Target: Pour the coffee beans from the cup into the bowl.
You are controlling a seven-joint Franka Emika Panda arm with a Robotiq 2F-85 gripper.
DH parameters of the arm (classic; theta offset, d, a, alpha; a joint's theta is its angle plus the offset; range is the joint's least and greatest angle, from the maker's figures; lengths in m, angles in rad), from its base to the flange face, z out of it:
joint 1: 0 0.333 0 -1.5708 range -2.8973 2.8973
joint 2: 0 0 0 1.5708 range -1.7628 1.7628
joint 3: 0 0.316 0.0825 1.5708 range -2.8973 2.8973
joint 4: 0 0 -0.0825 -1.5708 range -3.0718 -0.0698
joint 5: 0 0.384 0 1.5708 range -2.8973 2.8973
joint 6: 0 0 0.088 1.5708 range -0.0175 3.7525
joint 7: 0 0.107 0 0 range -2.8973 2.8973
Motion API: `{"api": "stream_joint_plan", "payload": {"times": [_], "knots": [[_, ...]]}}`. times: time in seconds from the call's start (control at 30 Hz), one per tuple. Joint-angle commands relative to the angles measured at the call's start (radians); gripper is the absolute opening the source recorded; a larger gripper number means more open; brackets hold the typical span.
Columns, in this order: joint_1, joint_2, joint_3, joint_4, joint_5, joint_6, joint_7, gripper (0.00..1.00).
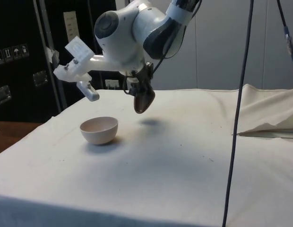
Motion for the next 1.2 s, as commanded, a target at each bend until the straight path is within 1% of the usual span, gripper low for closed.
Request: {"api": "stream_joint_plan", "payload": {"times": [0.0,0.07,0.1,0.13,0.33,0.37,0.4,0.63,0.67,0.7,0.9,0.93,0.97,1.0,1.13,1.17], "knots": [[-0.009,-0.009,0.000,-0.012,0.008,0.029,-0.002,0.01],[-0.009,-0.011,-0.006,-0.017,0.014,0.046,-0.002,0.01],[0.000,-0.004,-0.010,-0.008,0.010,0.025,0.000,0.01],[-0.009,-0.012,-0.010,-0.019,0.017,0.054,-0.002,0.01],[-0.009,-0.018,-0.032,-0.035,0.031,0.109,-0.004,0.01],[0.000,-0.010,-0.037,-0.025,0.025,0.091,0.000,0.01],[-0.009,-0.019,-0.036,-0.037,0.033,0.118,-0.004,0.01],[-0.010,-0.025,-0.067,-0.057,0.053,0.193,-0.006,0.01],[0.000,-0.018,-0.069,-0.047,0.044,0.169,0.000,0.01],[-0.010,-0.026,-0.070,-0.060,0.056,0.202,-0.007,0.01],[-0.010,-0.028,-0.090,-0.072,0.068,0.252,-0.008,0.01],[-0.010,-0.029,-0.097,-0.076,0.073,0.269,-0.008,0.01],[0.000,-0.020,-0.101,-0.064,0.063,0.247,0.000,0.01],[-0.010,-0.029,-0.100,-0.078,0.075,0.277,-0.008,0.01],[-0.010,-0.029,-0.114,-0.086,0.083,0.311,-0.009,0.01],[-0.011,-0.029,-0.120,-0.090,0.086,0.329,-0.009,0.01]]}}
